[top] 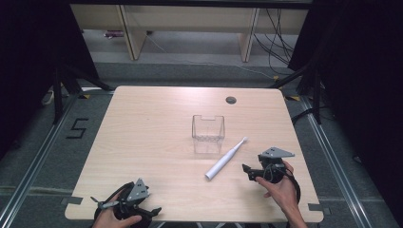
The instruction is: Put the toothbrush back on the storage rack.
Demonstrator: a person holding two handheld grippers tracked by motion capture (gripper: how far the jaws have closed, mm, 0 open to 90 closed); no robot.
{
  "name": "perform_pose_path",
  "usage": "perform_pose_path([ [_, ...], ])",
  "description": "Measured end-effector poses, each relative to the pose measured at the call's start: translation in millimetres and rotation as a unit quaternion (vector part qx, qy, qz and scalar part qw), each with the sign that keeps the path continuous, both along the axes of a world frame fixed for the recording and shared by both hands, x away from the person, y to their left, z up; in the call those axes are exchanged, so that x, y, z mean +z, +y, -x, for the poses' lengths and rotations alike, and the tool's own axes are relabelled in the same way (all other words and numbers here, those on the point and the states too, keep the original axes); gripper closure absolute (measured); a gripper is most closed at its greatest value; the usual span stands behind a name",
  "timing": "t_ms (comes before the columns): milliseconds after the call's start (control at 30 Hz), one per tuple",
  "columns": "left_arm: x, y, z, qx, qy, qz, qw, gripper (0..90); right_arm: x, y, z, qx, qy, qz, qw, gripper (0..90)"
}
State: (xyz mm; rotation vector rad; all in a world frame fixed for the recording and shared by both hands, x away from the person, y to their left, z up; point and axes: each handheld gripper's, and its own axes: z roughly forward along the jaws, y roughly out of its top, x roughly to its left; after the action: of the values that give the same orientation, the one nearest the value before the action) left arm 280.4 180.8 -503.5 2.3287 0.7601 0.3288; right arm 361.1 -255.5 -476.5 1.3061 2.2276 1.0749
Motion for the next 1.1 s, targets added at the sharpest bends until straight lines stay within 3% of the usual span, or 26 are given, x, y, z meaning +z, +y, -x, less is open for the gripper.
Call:
perform_pose_path([
  [33,0.0,0.0,0.2,0.003,0.001,0.001,1.0000,15.0,1.2,1.2,-0.2,-0.001,-0.003,0.008,1.0000,26.4],
  [67,-0.2,0.3,-0.4,0.002,0.002,0.002,1.0000,14.9,2.1,3.0,-3.1,0.019,-0.016,0.018,0.9995,30.2],
  [200,-0.3,1.0,-0.3,0.002,0.001,0.000,1.0000,15.0,3.4,10.9,-3.0,0.026,-0.001,0.010,0.9996,35.1],
  [267,0.9,1.1,-1.1,-0.002,0.003,-0.003,1.0000,15.0,4.1,15.0,-5.9,0.046,0.009,0.007,0.9989,43.7],
  [333,0.4,1.3,-1.1,-0.001,0.004,-0.003,1.0000,15.0,5.0,19.1,-4.6,0.036,0.008,0.005,0.9993,48.7],
  [400,-0.4,0.8,-0.3,0.002,0.002,-0.001,1.0000,15.0,6.1,19.8,-6.7,0.052,-0.006,0.015,0.9985,55.8],
  [467,-0.9,0.0,0.1,0.003,0.002,0.002,1.0000,15.0,5.7,21.8,-5.2,0.046,-0.001,0.009,0.9989,59.6],
  [500,-0.2,0.1,0.2,-0.001,0.001,0.000,1.0000,15.0,6.0,24.4,-6.4,0.057,-0.007,0.009,0.9983,67.4],
  [633,-0.7,0.6,-0.3,0.001,0.003,0.000,1.0000,15.0,5.9,29.8,-6.8,0.073,-0.002,0.010,0.9973,77.4],
  [667,-0.8,0.4,-0.4,0.002,0.002,0.000,1.0000,15.0,5.0,31.7,-8.1,0.080,-0.010,0.014,0.9966,79.7],
  [733,-1.0,-0.5,0.4,0.005,0.005,0.004,1.0000,15.0,6.8,36.4,-8.3,0.083,-0.001,0.010,0.9965,82.4],
  [800,-0.1,0.1,0.2,-0.001,0.001,0.001,1.0000,15.0,6.1,41.2,-10.6,0.092,-0.012,0.013,0.9956,85.0],
  [833,0.1,0.3,0.1,0.000,0.001,0.002,1.0000,15.0,7.9,45.7,-8.4,0.084,0.009,0.005,0.9964,86.0],
  [867,0.3,0.6,-0.5,0.001,0.005,0.000,1.0000,15.0,7.4,47.6,-11.0,0.095,-0.002,0.011,0.9954,86.7],
  [1033,-0.1,0.6,-0.8,-0.001,0.005,-0.002,1.0000,15.0,6.8,61.0,-16.4,0.115,-0.011,0.015,0.9932,88.4],
  [1067,-0.3,0.3,-0.5,0.001,0.007,0.000,1.0000,15.0,7.5,64.8,-16.6,0.114,-0.002,0.012,0.9934,88.7],
  [1100,-0.8,0.0,-0.3,0.004,0.009,0.002,0.9999,15.0,6.8,66.7,-19.1,0.124,-0.013,0.016,0.9921,88.7],
])
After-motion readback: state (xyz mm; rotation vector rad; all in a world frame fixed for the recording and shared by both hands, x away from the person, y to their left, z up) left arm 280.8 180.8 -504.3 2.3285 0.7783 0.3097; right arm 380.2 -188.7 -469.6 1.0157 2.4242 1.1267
